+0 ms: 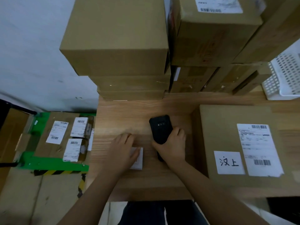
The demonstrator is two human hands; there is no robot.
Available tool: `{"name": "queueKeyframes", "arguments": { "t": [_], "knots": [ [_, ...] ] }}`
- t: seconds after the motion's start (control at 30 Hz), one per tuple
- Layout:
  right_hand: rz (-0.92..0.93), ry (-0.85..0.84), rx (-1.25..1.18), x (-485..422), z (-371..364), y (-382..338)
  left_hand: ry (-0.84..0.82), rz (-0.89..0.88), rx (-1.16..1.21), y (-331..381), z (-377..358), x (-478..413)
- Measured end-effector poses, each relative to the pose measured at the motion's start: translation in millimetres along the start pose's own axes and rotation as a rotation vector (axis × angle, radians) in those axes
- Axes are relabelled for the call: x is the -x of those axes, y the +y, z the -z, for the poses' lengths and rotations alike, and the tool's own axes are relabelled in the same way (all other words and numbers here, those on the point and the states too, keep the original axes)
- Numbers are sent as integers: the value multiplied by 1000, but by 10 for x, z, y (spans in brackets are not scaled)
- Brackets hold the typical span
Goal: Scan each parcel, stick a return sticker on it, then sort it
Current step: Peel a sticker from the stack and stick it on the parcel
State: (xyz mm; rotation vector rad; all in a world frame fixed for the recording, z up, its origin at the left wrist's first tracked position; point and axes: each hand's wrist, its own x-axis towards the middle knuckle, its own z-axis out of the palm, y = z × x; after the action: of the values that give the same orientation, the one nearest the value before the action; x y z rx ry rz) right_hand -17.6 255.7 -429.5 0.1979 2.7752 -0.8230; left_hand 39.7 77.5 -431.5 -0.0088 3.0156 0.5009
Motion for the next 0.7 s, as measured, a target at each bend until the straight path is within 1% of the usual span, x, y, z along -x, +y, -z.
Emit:
{"name": "queueKeyframes", "arguments": {
  "t": [0.17,0.23,0.27,0.33,0.37,0.43,0.5,0.6,0.7],
  "knots": [
    [-6,-31,44,1,-16,34,-12,14,-3,-58,-10,2],
    [6,-7,89,27,4,28,-17,32,17,-85,-1,22],
    [39,26,116,48,21,14,-20,40,31,-105,1,41],
    [176,72,126,94,30,-20,-33,44,49,-169,-1,89],
    [258,57,94,115,20,-42,-44,46,58,-206,0,121],
    [401,-24,32,154,-31,-93,-44,50,87,-284,-6,206],
    [487,-125,39,192,-110,-139,-38,41,105,-350,-18,293],
    [496,-242,87,226,-225,-163,-66,21,123,-426,-63,380],
    [459,-292,85,225,-277,-168,-74,29,128,-463,-108,408]
  ]
}}
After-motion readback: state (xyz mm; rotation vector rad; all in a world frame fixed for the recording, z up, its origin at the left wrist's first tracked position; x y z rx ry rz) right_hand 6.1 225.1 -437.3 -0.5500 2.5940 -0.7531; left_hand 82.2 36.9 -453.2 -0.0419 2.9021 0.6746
